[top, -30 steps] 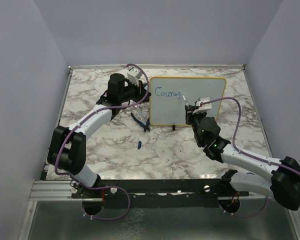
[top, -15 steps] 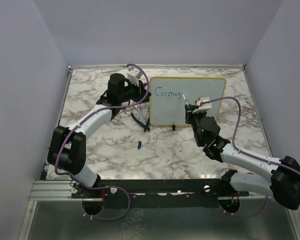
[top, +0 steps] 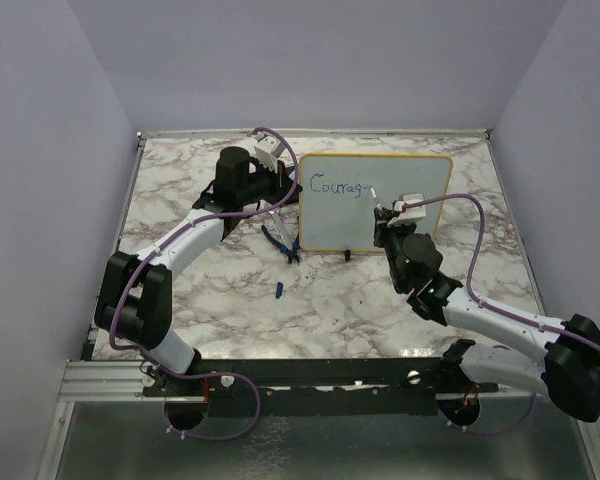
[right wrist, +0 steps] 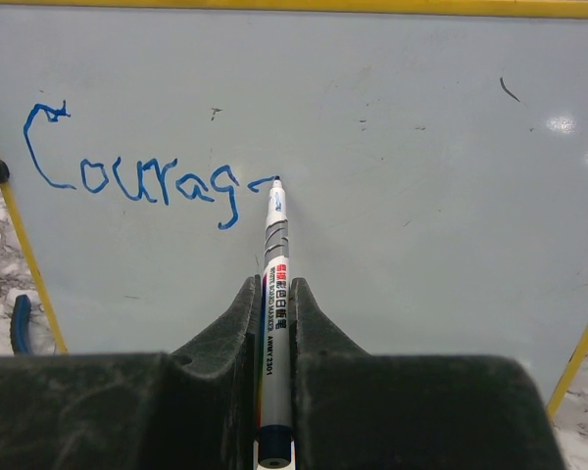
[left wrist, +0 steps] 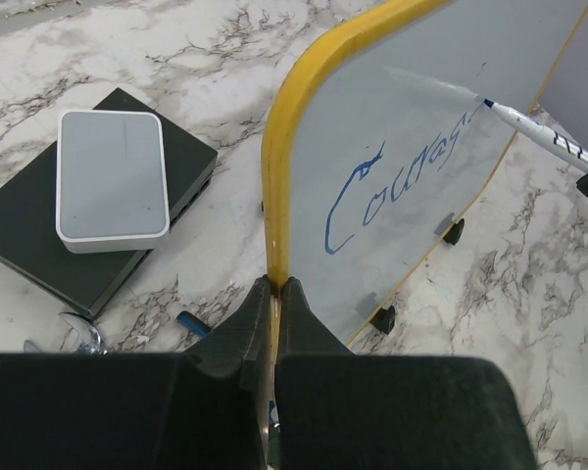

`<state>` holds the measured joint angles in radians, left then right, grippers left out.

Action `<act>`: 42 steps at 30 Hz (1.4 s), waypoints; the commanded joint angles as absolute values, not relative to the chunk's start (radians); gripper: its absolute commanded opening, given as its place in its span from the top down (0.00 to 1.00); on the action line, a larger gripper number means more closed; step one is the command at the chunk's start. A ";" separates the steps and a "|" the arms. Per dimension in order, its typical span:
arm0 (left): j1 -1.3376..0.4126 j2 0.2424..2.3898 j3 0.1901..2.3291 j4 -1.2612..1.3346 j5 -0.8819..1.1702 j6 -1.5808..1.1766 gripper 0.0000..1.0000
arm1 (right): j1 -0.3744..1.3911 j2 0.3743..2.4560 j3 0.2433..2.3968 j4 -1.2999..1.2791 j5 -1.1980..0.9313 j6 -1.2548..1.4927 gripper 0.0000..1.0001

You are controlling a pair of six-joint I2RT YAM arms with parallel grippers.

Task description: Write a sentence on the whiteboard

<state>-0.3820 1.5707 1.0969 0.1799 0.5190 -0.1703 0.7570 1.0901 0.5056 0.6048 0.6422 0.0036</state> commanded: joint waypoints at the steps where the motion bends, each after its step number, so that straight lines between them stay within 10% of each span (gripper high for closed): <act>1: -0.396 1.541 1.089 0.151 0.540 -0.158 1.00 | 0.751 1.103 0.529 0.637 0.661 -0.037 0.99; 42: -0.397 1.543 1.094 0.151 0.541 -0.157 1.00 | 0.751 1.125 0.503 0.570 0.589 0.045 0.99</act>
<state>-0.3820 1.5707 1.0969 0.1776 0.5182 -0.1696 0.7574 1.1366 0.5270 0.6254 0.5919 0.0174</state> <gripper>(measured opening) 0.016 0.105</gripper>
